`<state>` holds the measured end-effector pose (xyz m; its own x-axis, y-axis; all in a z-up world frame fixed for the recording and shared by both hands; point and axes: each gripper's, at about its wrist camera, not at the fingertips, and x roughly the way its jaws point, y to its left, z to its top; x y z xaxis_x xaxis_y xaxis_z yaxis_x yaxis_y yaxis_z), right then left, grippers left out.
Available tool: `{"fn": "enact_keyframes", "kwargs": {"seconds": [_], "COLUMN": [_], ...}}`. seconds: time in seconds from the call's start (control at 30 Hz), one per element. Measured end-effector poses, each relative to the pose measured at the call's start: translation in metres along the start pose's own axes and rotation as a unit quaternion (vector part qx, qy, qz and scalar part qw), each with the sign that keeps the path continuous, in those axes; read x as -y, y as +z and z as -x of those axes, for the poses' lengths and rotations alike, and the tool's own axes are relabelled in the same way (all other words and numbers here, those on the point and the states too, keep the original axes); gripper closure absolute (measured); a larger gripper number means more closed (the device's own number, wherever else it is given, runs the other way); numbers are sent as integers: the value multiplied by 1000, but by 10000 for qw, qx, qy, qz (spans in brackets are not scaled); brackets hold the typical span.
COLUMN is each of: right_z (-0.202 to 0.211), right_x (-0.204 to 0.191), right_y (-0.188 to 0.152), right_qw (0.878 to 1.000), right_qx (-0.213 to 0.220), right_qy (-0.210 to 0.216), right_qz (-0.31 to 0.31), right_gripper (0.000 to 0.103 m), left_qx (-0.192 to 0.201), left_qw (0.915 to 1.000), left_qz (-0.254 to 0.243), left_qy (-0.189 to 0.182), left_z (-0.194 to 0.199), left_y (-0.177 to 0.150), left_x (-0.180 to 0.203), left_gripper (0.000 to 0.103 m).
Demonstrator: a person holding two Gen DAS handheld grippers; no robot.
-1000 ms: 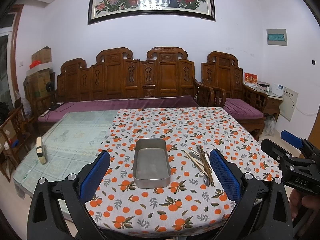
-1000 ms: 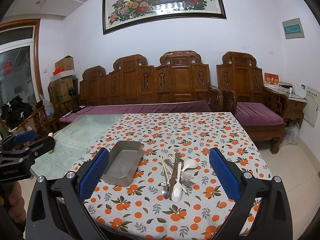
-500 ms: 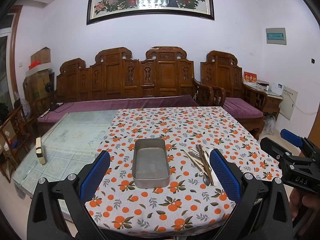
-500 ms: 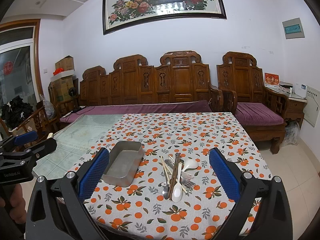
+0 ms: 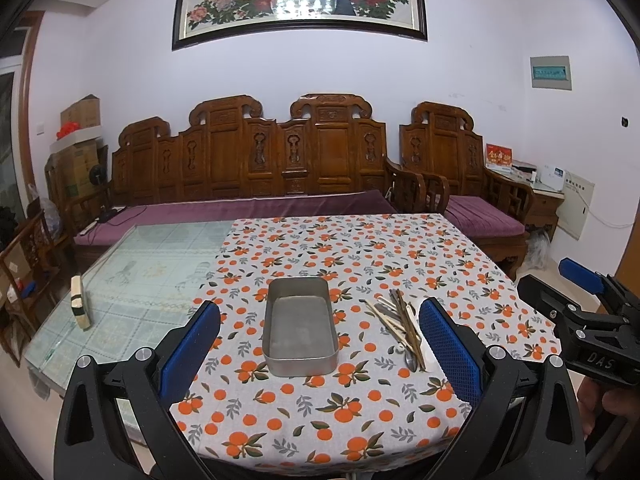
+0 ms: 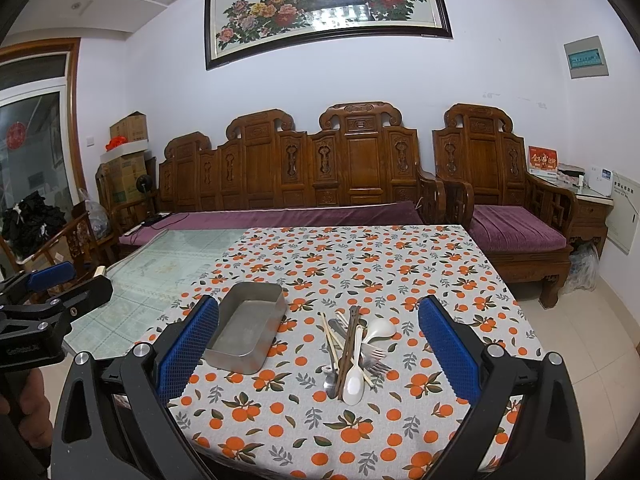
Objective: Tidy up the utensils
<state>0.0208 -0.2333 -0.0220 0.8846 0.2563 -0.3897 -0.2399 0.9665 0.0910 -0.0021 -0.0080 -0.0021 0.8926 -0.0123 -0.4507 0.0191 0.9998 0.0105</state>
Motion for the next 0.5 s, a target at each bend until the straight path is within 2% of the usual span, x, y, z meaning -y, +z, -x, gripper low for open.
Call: {"fn": "enact_keyframes", "kwargs": {"seconds": [0.5], "right_z": [0], "right_x": [0], "right_y": [-1], "right_qw": [10000], "right_qx": [1], "right_qy": [-8], "right_qz": [-6], "right_gripper": [3], "left_qx": [16], "left_qw": [10000], "left_qz": [-20], "left_qy": [-26], "left_z": [3], "left_y": [1], "left_x": [3], "left_gripper": [7]}}
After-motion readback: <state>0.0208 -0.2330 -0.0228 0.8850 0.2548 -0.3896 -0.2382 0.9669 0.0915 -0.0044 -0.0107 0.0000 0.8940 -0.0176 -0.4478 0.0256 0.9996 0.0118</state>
